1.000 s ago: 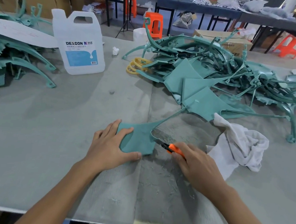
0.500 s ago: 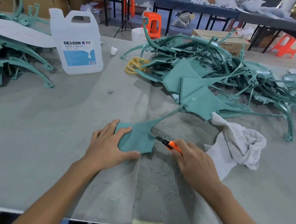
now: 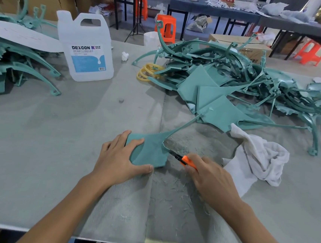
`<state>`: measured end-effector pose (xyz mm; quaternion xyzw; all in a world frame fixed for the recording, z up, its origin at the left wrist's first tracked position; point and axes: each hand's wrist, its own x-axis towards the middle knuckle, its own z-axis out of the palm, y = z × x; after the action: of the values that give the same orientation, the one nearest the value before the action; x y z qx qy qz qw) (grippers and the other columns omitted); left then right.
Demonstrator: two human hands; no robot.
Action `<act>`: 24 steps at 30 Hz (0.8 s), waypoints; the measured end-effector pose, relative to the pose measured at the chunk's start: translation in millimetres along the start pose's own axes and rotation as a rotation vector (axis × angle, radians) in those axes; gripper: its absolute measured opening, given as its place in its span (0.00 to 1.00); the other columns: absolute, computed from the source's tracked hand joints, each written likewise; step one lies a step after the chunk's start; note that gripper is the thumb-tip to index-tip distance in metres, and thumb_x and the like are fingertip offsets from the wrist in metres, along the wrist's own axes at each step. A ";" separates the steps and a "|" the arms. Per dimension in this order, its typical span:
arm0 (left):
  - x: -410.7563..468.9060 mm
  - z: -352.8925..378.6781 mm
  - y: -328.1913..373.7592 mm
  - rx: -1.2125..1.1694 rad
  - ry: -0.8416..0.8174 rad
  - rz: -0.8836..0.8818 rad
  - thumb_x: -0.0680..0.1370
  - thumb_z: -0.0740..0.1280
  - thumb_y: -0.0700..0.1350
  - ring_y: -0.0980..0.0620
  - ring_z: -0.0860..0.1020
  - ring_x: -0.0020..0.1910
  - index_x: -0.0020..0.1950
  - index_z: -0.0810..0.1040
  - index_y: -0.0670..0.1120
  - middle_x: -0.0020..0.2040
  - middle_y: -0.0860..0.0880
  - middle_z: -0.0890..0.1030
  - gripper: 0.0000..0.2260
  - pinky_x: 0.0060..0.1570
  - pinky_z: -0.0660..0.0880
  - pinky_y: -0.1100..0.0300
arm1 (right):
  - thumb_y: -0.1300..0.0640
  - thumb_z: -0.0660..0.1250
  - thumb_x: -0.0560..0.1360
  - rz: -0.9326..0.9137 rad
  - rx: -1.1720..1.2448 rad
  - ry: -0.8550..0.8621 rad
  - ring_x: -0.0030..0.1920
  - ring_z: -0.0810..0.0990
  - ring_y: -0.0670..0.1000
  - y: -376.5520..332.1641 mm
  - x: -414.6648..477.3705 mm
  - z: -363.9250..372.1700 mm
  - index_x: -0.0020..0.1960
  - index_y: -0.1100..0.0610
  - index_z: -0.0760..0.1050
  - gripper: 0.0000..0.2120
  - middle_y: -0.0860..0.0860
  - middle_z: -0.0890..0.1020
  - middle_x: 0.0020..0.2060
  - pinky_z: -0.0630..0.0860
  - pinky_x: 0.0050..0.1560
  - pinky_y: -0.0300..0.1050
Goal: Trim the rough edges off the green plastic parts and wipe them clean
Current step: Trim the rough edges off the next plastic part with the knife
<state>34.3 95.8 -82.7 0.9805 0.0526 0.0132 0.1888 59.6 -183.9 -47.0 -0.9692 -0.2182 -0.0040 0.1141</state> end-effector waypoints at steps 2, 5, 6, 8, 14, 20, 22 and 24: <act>0.3 0.4 -0.8 0.004 0.004 0.001 0.61 0.54 0.84 0.55 0.51 0.78 0.76 0.58 0.64 0.81 0.53 0.51 0.47 0.74 0.51 0.51 | 0.40 0.50 0.84 0.022 -0.020 0.021 0.42 0.77 0.51 2.6 1.9 -1.1 0.63 0.42 0.66 0.13 0.46 0.75 0.43 0.78 0.41 0.50; 0.8 1.5 -0.3 0.001 0.015 0.001 0.62 0.54 0.84 0.55 0.51 0.78 0.76 0.58 0.64 0.81 0.53 0.51 0.46 0.73 0.51 0.51 | 0.36 0.46 0.82 0.004 0.036 0.016 0.41 0.76 0.50 -0.6 -1.0 0.2 0.63 0.40 0.66 0.16 0.45 0.74 0.43 0.77 0.40 0.50; 0.7 1.8 0.0 0.000 0.016 0.000 0.62 0.54 0.84 0.55 0.51 0.78 0.76 0.58 0.64 0.81 0.53 0.51 0.47 0.73 0.51 0.51 | 0.35 0.44 0.80 -0.008 0.050 0.010 0.42 0.76 0.50 -1.5 -2.3 0.4 0.63 0.40 0.66 0.19 0.45 0.73 0.43 0.76 0.40 0.50; 0.5 1.8 -0.5 0.000 0.016 -0.001 0.61 0.54 0.84 0.55 0.50 0.78 0.77 0.58 0.64 0.81 0.53 0.51 0.47 0.73 0.50 0.51 | 0.32 0.41 0.78 -0.028 0.049 -0.004 0.44 0.76 0.50 -0.4 -3.8 0.3 0.64 0.39 0.67 0.24 0.44 0.73 0.44 0.76 0.40 0.49; 0.8 1.9 -2.1 -0.001 0.011 0.003 0.59 0.49 0.86 0.56 0.51 0.78 0.76 0.57 0.66 0.81 0.53 0.51 0.48 0.73 0.51 0.51 | 0.34 0.42 0.80 -0.049 -0.017 -0.028 0.47 0.77 0.51 4.7 -0.6 1.9 0.65 0.39 0.65 0.22 0.44 0.74 0.47 0.73 0.39 0.47; 0.4 3.2 -2.4 0.002 0.016 -0.001 0.61 0.52 0.85 0.55 0.51 0.78 0.76 0.57 0.65 0.81 0.53 0.51 0.47 0.73 0.51 0.51 | 0.33 0.43 0.80 -0.042 0.032 -0.023 0.45 0.76 0.49 6.5 -0.3 0.6 0.64 0.38 0.65 0.20 0.44 0.74 0.45 0.76 0.41 0.49; 0.8 2.9 -3.1 -0.002 0.017 -0.002 0.60 0.51 0.86 0.55 0.50 0.78 0.76 0.57 0.66 0.81 0.53 0.51 0.48 0.73 0.50 0.51 | 0.33 0.42 0.79 -0.057 -0.003 -0.055 0.48 0.76 0.49 5.7 -1.2 1.6 0.65 0.38 0.64 0.21 0.44 0.74 0.47 0.77 0.43 0.49; 1.6 3.0 -3.0 0.008 0.010 0.003 0.61 0.52 0.85 0.55 0.51 0.78 0.76 0.57 0.66 0.81 0.53 0.51 0.47 0.73 0.51 0.51 | 0.34 0.43 0.80 -0.006 -0.027 -0.008 0.48 0.76 0.50 8.7 1.3 0.9 0.65 0.38 0.65 0.21 0.45 0.74 0.47 0.77 0.43 0.49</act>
<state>35.8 97.6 -86.6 0.9813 0.0522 0.0184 0.1845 64.4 -190.7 -49.7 -0.9701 -0.2213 -0.0033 0.1000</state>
